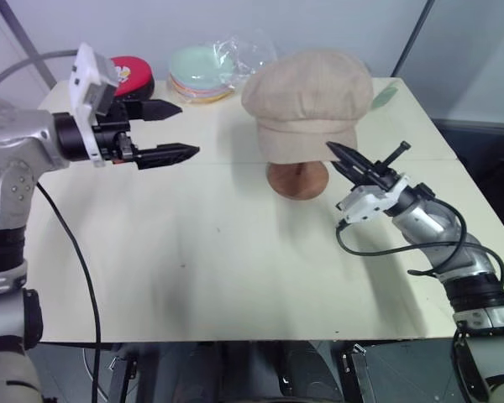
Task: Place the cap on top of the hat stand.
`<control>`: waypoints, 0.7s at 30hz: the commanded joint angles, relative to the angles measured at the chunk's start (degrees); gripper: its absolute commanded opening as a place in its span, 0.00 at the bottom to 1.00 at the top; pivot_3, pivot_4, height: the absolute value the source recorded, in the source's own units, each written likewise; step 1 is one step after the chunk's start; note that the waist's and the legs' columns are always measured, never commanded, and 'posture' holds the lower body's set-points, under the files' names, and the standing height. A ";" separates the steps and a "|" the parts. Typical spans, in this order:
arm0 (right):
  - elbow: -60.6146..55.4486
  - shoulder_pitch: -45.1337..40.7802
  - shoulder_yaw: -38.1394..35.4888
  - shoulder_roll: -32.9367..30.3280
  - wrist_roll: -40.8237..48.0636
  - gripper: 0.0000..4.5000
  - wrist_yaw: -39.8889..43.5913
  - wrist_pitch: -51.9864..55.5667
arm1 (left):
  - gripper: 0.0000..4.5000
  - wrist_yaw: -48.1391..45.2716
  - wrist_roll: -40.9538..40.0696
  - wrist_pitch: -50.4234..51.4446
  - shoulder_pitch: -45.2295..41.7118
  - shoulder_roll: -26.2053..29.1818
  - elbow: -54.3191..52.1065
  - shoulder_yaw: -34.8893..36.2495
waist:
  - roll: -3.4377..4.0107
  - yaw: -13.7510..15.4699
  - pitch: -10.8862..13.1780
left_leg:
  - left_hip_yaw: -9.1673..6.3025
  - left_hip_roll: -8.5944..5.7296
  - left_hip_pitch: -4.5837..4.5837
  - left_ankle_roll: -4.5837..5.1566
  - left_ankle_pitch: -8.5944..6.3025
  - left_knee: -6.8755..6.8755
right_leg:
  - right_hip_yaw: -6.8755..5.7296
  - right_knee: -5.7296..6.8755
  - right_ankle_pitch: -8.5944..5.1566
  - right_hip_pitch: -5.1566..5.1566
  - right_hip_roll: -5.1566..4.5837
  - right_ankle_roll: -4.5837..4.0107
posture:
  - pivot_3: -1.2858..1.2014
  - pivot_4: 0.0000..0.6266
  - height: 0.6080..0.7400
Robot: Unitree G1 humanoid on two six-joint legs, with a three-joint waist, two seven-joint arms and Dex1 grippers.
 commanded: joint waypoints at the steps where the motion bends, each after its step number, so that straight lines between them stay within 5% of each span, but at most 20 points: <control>1: 1.12 0.76 1.35 0.34 -0.93 0.23 0.81 0.06 | 1.00 -0.36 0.62 -1.11 -1.92 -0.10 0.01 1.03 | -0.01 0.01 0.00 | 0.00 0.00 0.00 0.00 0.00 0.00 | 0.00 0.00 0.00 0.00 0.00 0.00 | 0.52 0.24 1.00; 8: -4.49 5.67 -0.29 -2.79 -1.10 0.99 3.17 3.49 | 1.00 -1.04 1.55 -1.42 -2.13 -0.89 1.10 0.84 | 0.00 0.20 0.01 | -0.01 0.00 0.00 0.00 0.00 0.00 | 0.01 0.00 0.00 0.00 0.00 0.00 | 0.52 0.24 1.00; 14: -17.30 17.16 -6.31 -9.40 14.85 0.99 15.71 14.35 | 1.00 -1.77 1.88 -1.76 0.09 -0.80 1.07 1.77 | 0.00 0.36 0.01 | -0.02 0.03 -0.01 0.01 0.00 0.00 | 0.02 -0.01 -0.01 0.03 -0.05 0.01 | 0.52 0.24 1.00; 18: -28.78 23.66 -17.14 -17.75 43.74 0.99 32.47 38.63 | 1.00 -2.40 2.59 -2.82 0.62 -0.56 2.61 2.02 | 0.04 0.23 0.05 | -0.07 0.11 0.05 0.02 -0.01 0.03 | 0.03 0.01 0.00 0.11 -0.04 0.01 | 0.52 0.24 1.00; 21: -29.08 20.70 -24.91 -22.96 60.47 0.99 39.44 56.12 | 1.00 -3.02 2.79 -3.40 -0.27 -0.59 3.87 1.88 | 0.03 0.16 0.06 | -0.09 0.15 0.19 0.03 -0.02 0.02 | 0.02 -0.02 -0.01 0.28 -0.03 0.01 | 0.52 0.24 1.00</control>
